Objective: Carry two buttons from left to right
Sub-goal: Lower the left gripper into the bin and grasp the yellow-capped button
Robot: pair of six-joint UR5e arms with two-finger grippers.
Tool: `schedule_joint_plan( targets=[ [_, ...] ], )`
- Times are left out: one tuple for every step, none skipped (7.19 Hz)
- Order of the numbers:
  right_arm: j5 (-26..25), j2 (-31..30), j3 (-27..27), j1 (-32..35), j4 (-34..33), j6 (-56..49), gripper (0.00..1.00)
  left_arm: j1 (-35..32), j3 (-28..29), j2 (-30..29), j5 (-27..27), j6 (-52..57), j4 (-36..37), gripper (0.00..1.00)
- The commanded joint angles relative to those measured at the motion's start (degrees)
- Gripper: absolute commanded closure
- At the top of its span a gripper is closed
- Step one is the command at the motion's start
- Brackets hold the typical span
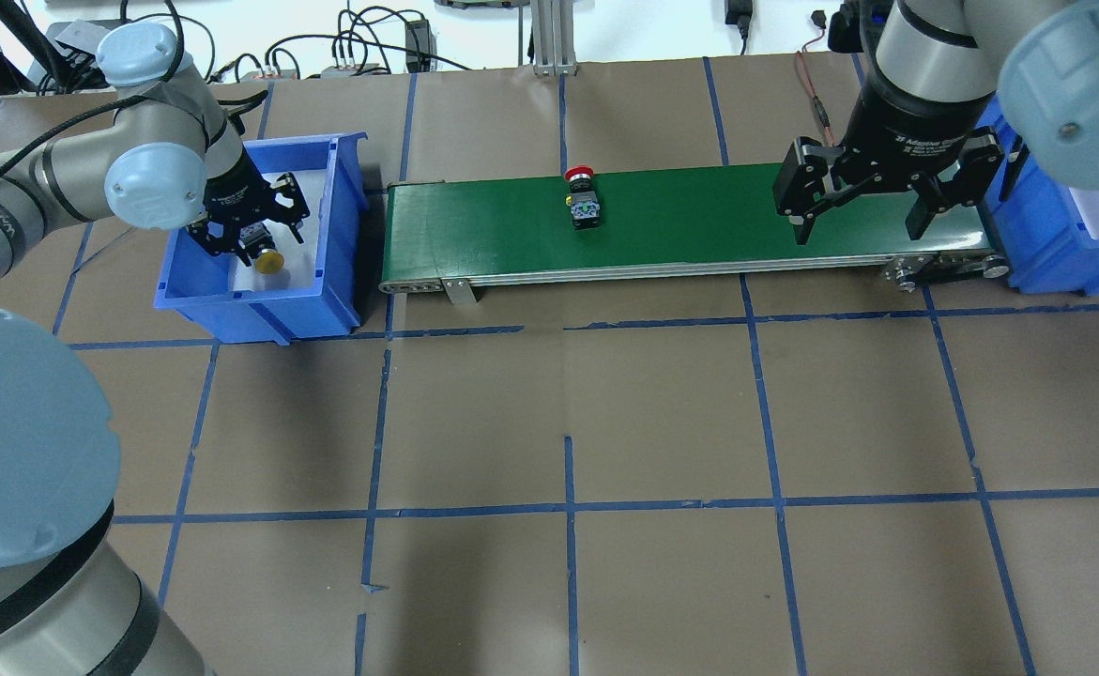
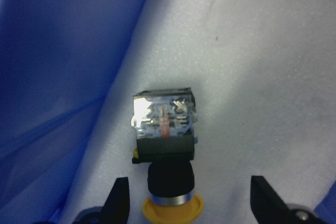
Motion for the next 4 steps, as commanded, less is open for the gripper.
schedule_joint_plan(
  targets=[
    [0.0,0.0,0.0,0.0,-0.1,0.3,0.00,-0.2,-0.1,0.0,-0.1,0.0,0.0,0.61],
    [0.0,0.1,0.0,-0.1,-0.2,0.1,0.00,-0.2,-0.5,0.1,-0.1,0.0,-0.1,0.72],
    [0.0,0.1,0.0,-0.1,-0.1,0.0,0.00,-0.2,-1.2,0.3,-0.2,0.0,0.0,0.77],
    [0.0,0.5,0.0,-0.1,-0.2,-0.2,0.00,-0.2,-1.1,0.8,0.0,-0.1,0.0,0.78]
  ],
)
